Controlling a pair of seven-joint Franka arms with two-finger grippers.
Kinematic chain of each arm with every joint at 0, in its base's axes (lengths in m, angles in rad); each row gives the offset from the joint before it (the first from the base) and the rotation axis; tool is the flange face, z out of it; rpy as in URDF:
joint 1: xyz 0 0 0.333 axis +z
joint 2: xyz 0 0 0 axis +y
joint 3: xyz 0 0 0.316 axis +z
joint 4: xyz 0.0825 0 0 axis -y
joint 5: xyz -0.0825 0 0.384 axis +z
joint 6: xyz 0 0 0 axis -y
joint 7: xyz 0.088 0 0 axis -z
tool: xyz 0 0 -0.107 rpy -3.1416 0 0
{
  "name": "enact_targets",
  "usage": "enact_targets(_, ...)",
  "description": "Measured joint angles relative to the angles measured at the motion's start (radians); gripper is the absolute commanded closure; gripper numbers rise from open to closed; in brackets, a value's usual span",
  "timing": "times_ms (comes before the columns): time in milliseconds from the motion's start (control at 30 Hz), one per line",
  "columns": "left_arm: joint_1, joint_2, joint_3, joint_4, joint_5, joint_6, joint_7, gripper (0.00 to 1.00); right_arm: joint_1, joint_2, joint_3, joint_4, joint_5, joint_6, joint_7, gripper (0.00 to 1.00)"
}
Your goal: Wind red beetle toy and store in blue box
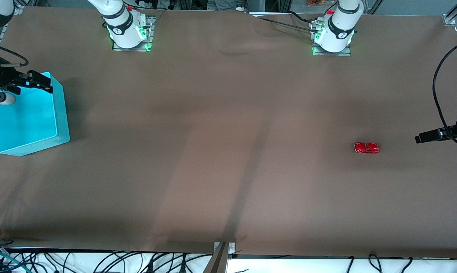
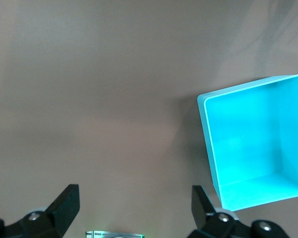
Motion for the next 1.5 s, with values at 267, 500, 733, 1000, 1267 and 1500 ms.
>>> enact_targets(267,0.005,0.009,-0.002,-0.068,-0.008,0.003,-0.314,0.00,0.003,0.000,0.000,0.000,-0.002,-0.011,0.000,0.00)
enact_targets(500,0.002,0.028,-0.003,-0.190,-0.009,0.119,-0.682,0.00,0.003,0.000,0.000,0.000,-0.003,-0.020,-0.001,0.00)
enact_targets(733,0.002,0.040,-0.003,-0.314,-0.008,0.240,-0.947,0.00,0.003,0.000,0.000,0.000,-0.004,-0.030,-0.001,0.00)
enact_targets(1000,0.004,0.046,-0.001,-0.437,-0.008,0.435,-1.153,0.00,0.004,0.000,0.004,0.000,-0.004,-0.034,-0.002,0.00)
enact_targets(1267,0.013,0.085,0.003,-0.491,-0.008,0.534,-1.238,0.00,0.005,0.000,0.011,0.000,-0.005,-0.035,-0.002,0.00)
enact_targets(1500,0.017,0.112,0.006,-0.546,-0.008,0.653,-1.282,0.00,0.005,0.000,0.014,0.000,-0.006,-0.035,-0.002,0.00)
